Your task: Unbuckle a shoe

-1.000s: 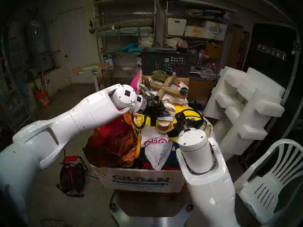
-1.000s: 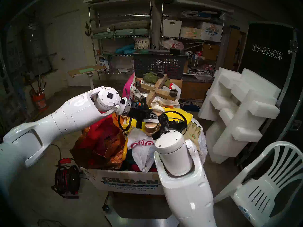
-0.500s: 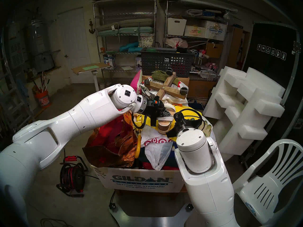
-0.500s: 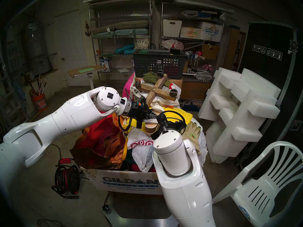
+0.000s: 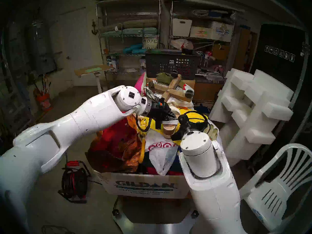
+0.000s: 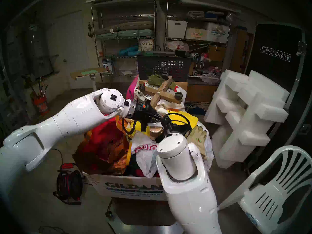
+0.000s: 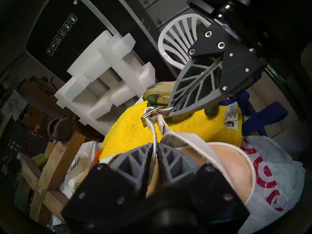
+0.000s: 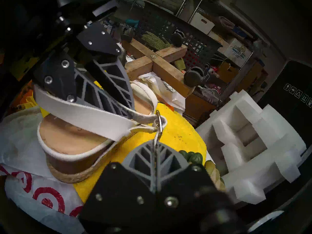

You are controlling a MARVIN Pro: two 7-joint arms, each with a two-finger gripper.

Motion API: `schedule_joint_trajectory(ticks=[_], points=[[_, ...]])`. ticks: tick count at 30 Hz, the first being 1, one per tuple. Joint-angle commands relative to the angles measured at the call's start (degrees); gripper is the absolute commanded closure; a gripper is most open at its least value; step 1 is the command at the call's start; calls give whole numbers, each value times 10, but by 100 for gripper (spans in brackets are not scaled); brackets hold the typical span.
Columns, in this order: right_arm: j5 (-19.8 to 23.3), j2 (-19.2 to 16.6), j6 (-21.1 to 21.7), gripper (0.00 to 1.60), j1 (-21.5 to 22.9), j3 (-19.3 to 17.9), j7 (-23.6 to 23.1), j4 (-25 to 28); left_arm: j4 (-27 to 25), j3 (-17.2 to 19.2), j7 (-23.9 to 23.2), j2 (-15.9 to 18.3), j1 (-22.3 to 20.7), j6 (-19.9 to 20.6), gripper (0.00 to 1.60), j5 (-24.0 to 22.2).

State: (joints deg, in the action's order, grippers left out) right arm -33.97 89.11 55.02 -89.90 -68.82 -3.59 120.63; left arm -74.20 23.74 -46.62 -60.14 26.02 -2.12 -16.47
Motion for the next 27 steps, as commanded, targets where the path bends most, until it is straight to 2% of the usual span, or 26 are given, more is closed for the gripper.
schedule_joint_trajectory(ticks=[1, 14, 19, 27], points=[[2, 4, 0, 160, 11, 4, -3, 12, 5, 9, 2, -7, -17, -4, 97, 2], [0, 5, 0, 160, 12, 6, -2, 12, 9, 6, 1, -9, -19, -9, 79, 3], [-2, 5, 0, 160, 11, 4, -3, 12, 10, 5, 1, -10, -24, -19, 66, 8], [-3, 5, 0, 160, 10, 1, -7, 14, 19, 5, 7, -18, -30, -37, 60, 25]])
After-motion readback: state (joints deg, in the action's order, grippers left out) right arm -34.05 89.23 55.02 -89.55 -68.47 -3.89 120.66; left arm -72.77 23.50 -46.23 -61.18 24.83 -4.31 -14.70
